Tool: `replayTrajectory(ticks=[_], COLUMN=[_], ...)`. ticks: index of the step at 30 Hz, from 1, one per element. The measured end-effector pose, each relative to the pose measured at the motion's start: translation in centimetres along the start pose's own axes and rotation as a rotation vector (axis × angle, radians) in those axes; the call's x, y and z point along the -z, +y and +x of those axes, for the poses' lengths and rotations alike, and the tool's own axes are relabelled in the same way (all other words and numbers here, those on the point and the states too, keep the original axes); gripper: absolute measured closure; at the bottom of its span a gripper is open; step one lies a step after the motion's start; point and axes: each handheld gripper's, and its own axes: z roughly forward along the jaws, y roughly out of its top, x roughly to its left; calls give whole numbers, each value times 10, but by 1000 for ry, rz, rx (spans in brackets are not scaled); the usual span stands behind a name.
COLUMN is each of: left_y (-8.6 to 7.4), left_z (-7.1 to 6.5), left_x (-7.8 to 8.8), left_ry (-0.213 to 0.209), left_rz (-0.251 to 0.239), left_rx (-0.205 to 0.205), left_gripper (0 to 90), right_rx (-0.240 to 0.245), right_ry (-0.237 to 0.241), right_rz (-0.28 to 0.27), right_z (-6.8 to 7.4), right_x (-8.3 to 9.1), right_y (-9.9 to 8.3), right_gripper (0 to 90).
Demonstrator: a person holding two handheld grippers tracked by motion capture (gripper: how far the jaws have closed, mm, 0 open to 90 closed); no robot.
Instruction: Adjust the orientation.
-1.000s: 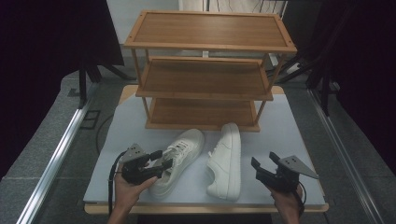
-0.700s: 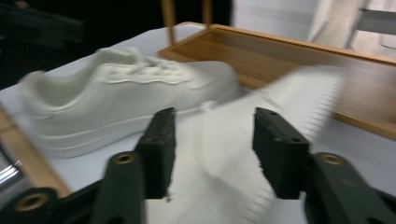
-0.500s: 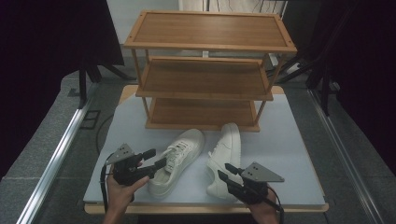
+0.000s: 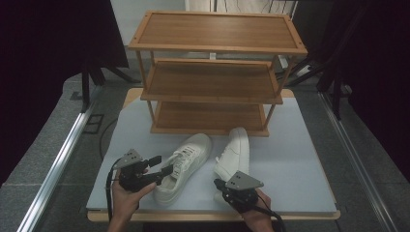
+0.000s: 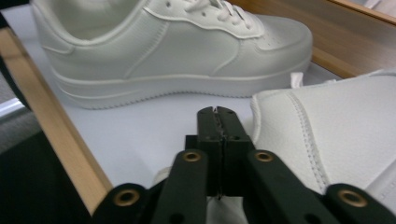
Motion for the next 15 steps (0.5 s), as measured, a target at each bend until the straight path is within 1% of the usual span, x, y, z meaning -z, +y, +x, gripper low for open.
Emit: replayTrajectory(ticks=[2,3,6,10,13,15], left_y=[0,0,0,0,0,0], left_z=[0,0,1,2,4,4], left_x=[0,1,2,4,5,5], left_ry=[2,1,4,6,-37,-29], left_rz=[-1,-1,-6,-9,-17,-16], left_rx=[1,2,7,13,45,41], left_gripper=[375,375,375,375,376,377], right_rx=[9,27,36,18,-2,-26], right_ry=[-5,-17,-21,-11,-2,3], right_rz=[6,15,21,18,9,3], right_z=[0,1,1,-3,-8,-12], right_x=[0,0,0,5,11,15], right_y=[0,0,0,0,0,-1], right_gripper=[899,899,899,899,899,899])
